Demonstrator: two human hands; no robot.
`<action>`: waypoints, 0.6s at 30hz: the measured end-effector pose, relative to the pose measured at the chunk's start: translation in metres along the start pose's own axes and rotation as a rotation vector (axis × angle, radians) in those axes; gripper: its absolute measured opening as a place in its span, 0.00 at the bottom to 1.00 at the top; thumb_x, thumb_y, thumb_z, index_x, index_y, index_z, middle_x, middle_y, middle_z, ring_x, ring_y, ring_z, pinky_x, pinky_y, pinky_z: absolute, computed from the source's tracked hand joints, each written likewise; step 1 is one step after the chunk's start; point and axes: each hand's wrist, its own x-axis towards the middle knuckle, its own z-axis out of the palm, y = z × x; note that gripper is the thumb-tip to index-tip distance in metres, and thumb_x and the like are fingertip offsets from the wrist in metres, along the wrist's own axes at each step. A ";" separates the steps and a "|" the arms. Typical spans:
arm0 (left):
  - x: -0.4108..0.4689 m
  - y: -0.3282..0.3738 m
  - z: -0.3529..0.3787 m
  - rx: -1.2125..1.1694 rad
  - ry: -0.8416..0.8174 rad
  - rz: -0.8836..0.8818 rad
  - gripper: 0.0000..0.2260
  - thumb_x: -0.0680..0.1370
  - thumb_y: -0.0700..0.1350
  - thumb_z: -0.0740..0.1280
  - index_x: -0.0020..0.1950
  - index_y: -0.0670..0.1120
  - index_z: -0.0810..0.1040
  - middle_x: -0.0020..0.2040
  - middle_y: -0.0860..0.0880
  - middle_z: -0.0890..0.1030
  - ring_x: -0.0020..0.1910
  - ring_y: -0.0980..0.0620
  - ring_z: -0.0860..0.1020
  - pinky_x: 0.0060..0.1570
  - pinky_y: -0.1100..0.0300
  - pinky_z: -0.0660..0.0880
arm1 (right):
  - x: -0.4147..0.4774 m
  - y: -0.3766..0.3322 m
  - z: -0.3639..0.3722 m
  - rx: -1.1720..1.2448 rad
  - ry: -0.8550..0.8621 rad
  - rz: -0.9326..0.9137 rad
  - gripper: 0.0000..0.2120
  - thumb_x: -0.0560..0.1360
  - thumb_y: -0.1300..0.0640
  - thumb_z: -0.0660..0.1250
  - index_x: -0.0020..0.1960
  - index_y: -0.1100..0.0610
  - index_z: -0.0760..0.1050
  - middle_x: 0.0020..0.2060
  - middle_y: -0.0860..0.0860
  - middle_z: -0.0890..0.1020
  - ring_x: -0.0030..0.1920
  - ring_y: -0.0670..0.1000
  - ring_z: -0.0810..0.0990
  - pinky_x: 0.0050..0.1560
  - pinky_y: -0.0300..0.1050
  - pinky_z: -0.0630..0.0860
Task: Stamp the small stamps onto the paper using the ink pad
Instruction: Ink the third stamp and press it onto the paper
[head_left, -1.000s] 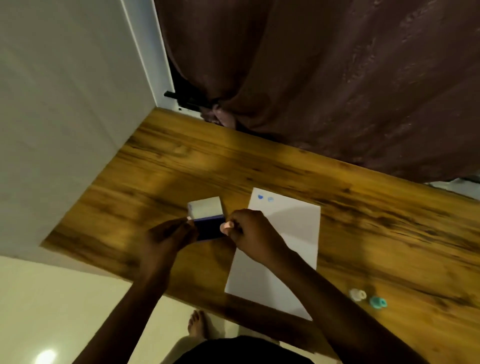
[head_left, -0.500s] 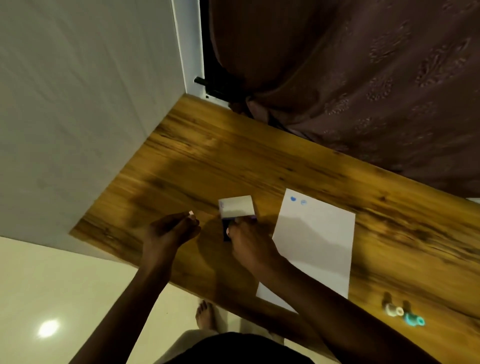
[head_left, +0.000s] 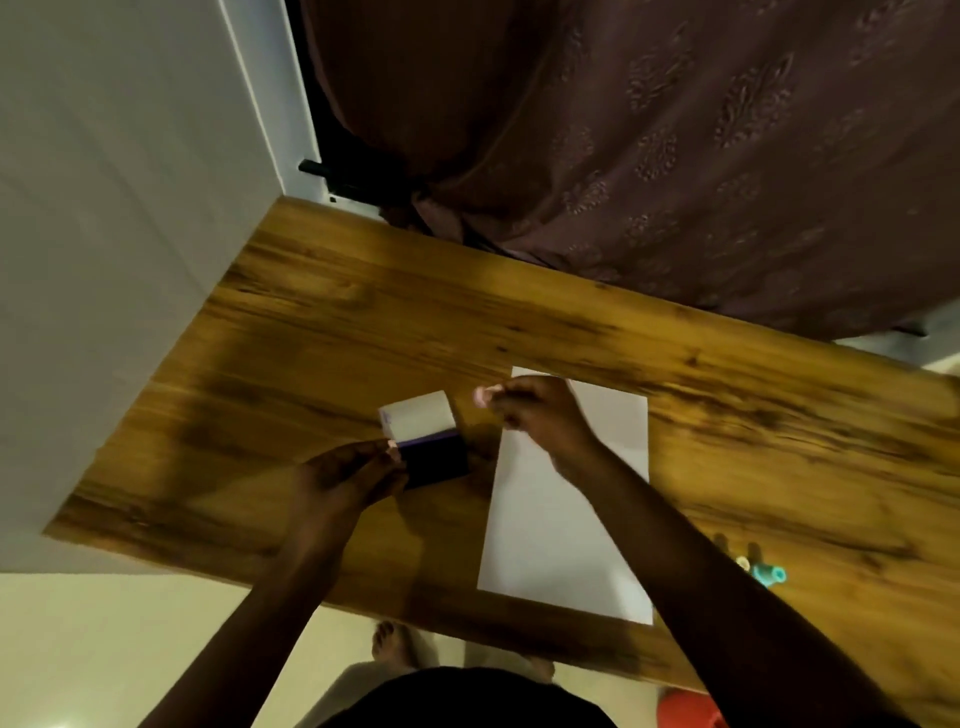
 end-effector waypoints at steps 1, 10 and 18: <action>-0.001 0.001 0.004 -0.011 -0.010 -0.019 0.11 0.78 0.41 0.74 0.60 0.43 0.86 0.56 0.42 0.88 0.55 0.43 0.88 0.49 0.56 0.86 | 0.005 0.003 -0.016 -0.043 0.088 -0.010 0.13 0.70 0.49 0.79 0.47 0.59 0.86 0.40 0.54 0.88 0.41 0.51 0.86 0.43 0.47 0.81; -0.009 0.003 0.040 0.051 -0.088 -0.075 0.21 0.72 0.46 0.75 0.65 0.46 0.83 0.58 0.46 0.88 0.56 0.45 0.88 0.53 0.50 0.85 | 0.026 0.039 -0.079 -0.774 0.344 -0.146 0.14 0.81 0.54 0.65 0.52 0.65 0.82 0.49 0.63 0.85 0.51 0.62 0.84 0.53 0.49 0.78; -0.005 -0.003 0.048 0.050 -0.083 -0.095 0.23 0.72 0.45 0.76 0.67 0.46 0.82 0.57 0.50 0.88 0.55 0.46 0.88 0.46 0.59 0.85 | 0.032 0.035 -0.071 -0.847 0.304 -0.249 0.12 0.81 0.55 0.65 0.53 0.64 0.81 0.48 0.62 0.85 0.50 0.61 0.84 0.52 0.46 0.77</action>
